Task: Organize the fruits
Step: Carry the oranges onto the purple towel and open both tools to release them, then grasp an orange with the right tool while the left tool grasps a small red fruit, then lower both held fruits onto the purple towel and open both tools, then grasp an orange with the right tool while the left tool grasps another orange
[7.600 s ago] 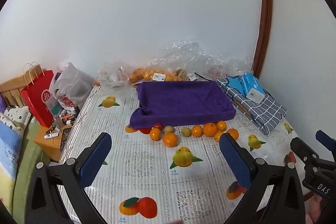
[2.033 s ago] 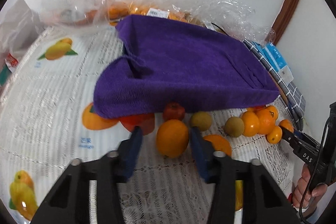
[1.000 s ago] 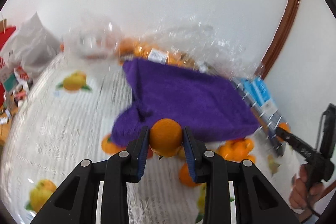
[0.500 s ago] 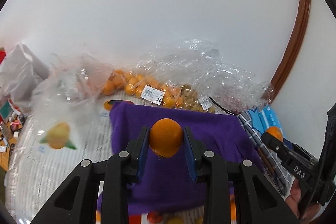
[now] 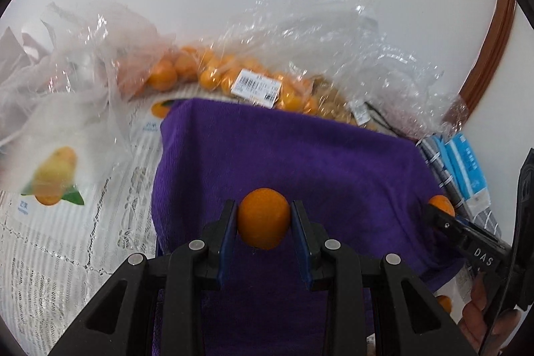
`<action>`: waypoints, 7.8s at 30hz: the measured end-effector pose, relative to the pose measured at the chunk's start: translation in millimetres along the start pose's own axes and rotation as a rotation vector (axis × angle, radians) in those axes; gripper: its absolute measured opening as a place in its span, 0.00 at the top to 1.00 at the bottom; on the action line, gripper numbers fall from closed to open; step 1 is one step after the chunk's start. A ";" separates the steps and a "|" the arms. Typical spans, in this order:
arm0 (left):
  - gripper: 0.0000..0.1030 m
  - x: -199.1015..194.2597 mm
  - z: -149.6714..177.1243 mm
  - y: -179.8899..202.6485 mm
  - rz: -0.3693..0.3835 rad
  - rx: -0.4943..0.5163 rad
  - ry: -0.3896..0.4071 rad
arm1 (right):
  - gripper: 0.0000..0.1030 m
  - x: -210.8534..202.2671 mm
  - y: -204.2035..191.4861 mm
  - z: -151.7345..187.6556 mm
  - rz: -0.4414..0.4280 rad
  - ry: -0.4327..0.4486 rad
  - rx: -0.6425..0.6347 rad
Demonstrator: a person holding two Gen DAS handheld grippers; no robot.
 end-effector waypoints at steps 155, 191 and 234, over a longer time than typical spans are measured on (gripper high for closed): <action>0.77 -30.3 36.6 -11.7 0.097 -0.068 0.022 | 0.67 -19.3 20.7 28.7 -0.005 0.033 -0.047; 0.52 -47.5 27.0 -13.5 0.130 -0.097 0.093 | 0.41 -78.2 1.5 96.8 0.022 0.089 -0.085; 0.48 -100.1 78.2 17.1 0.203 0.032 0.053 | 0.67 -75.7 5.1 98.9 0.001 0.069 -0.069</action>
Point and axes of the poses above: each gripper's, at about its wrist camera, not at the fingertips, and x roughly the way its jaws point, y to its right, z to its underside, the point moved 8 cm from there along x, roughly the way its jaws point, and after that the axes turned 3 degrees about y, right-handed, at the moved point
